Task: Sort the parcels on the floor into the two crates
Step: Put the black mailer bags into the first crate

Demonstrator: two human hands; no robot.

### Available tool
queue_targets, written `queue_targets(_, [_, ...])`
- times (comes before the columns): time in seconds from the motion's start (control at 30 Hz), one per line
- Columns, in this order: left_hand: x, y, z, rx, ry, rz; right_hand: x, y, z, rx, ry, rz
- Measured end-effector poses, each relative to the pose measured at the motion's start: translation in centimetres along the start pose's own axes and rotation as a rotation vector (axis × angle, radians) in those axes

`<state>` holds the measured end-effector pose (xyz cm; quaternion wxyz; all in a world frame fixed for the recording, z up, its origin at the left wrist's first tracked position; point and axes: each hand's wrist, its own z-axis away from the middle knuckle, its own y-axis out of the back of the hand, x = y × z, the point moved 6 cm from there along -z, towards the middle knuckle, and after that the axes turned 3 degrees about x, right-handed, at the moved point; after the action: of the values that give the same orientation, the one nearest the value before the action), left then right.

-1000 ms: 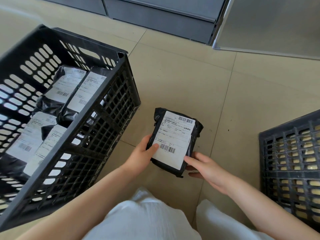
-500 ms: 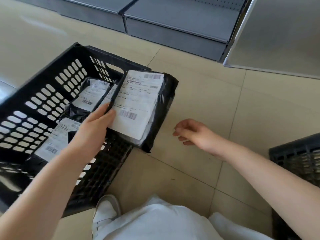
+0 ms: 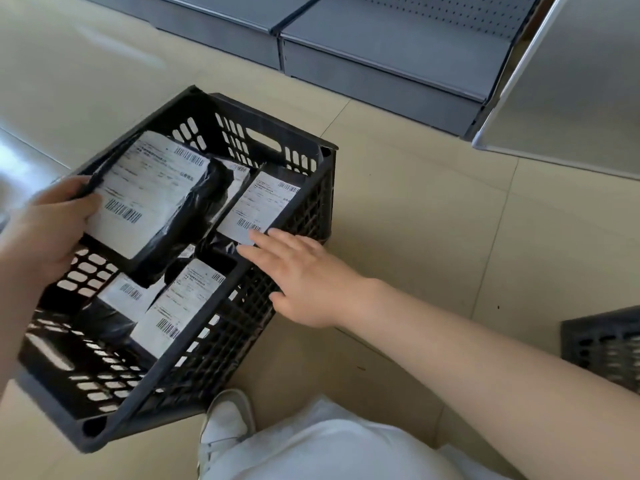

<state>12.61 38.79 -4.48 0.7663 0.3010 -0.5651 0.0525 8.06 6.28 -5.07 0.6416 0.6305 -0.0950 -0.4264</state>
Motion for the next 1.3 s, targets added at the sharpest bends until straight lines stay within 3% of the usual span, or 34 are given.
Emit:
queue_targets(0.17, [-6.6,2.1,-3.7,0.069,0.085,-0.202,-0.8,-1.8,-2.5,-0.047,-0.007,0.164])
queue_targets(0.27, [-8.9,3.0,-4.9,0.195,0.172,-0.275,-0.8,-2.8,-2.9,-0.039,-0.036,0.225])
queue_targets(0.37, [-16.6,6.7,-11.1,0.286,0.254,-0.386,-0.7,-2.8,-2.8,-0.045,-0.022,0.218])
queue_targets(0.47, [-23.9,10.1,-16.8,0.278,0.259,-0.46,-0.5,-2.7,-2.9,-0.043,-0.019,0.219])
queue_targets(0.7, [-11.6,2.2,-2.6,0.187,0.278,-0.464,-0.4,-2.5,-2.9,-0.047,-0.015,0.222])
queue_targets(1.03, [-9.2,-2.7,-0.1,-0.106,0.013,-0.764,-0.3,-2.4,-3.0,-0.044,-0.014,0.197])
queue_targets(1.3, [-9.1,-3.7,0.1,-0.027,0.031,-0.836,-0.3,-2.4,-3.0,-0.035,-0.009,0.181])
